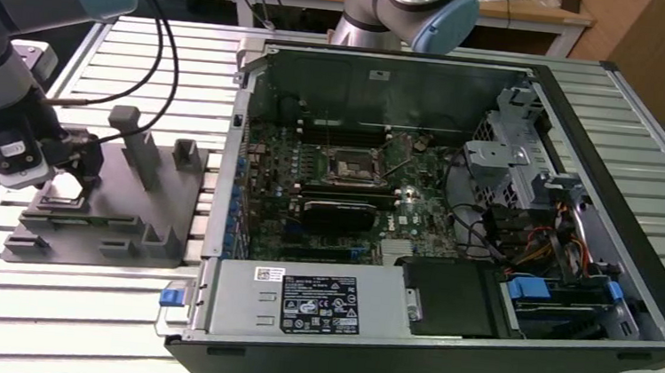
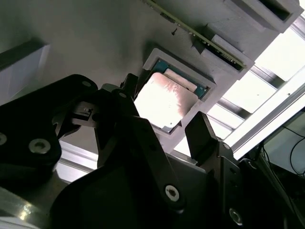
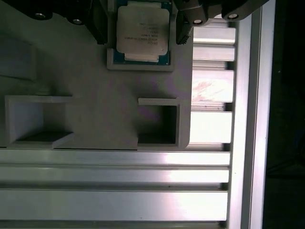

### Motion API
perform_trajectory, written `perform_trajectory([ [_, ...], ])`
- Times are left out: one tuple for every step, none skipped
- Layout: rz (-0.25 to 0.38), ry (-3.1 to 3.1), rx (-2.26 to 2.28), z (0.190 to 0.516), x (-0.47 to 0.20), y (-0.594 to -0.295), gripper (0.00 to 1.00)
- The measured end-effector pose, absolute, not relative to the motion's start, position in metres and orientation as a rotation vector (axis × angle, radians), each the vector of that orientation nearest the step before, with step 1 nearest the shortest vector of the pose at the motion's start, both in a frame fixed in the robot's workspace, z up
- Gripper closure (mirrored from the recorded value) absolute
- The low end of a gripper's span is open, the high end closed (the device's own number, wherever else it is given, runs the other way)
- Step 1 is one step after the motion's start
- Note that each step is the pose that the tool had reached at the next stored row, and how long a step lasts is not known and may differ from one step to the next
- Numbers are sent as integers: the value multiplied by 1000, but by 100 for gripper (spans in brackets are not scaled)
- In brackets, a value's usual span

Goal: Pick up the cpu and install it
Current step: 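Pick up the cpu and move it towards the insertion slot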

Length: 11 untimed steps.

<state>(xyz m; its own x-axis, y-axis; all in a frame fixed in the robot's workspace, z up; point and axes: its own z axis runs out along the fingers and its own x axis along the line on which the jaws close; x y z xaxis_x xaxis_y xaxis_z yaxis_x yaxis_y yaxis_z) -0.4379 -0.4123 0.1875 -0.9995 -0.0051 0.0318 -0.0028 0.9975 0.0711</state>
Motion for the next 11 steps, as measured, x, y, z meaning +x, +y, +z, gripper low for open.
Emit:
perform_trajectory([
  [-110,-3108,6,187,-438,-412,32],
  [-110,-3107,6,187,-438,-412,34],
  [-110,-3108,5,187,-438,-412,34],
  [-110,-3108,5,187,-438,-412,40],
  [-110,-3108,5,187,-438,-412,40],
  [-110,-3108,5,187,-438,-412,40],
  [-110,-3108,5,187,-438,-412,40],
  [-110,-3108,5,187,-438,-412,40],
  [-109,-3108,5,187,-438,-412,40],
  [-109,-3108,5,187,-438,-412,40],
  [-108,-3108,5,187,-438,-412,42],
])
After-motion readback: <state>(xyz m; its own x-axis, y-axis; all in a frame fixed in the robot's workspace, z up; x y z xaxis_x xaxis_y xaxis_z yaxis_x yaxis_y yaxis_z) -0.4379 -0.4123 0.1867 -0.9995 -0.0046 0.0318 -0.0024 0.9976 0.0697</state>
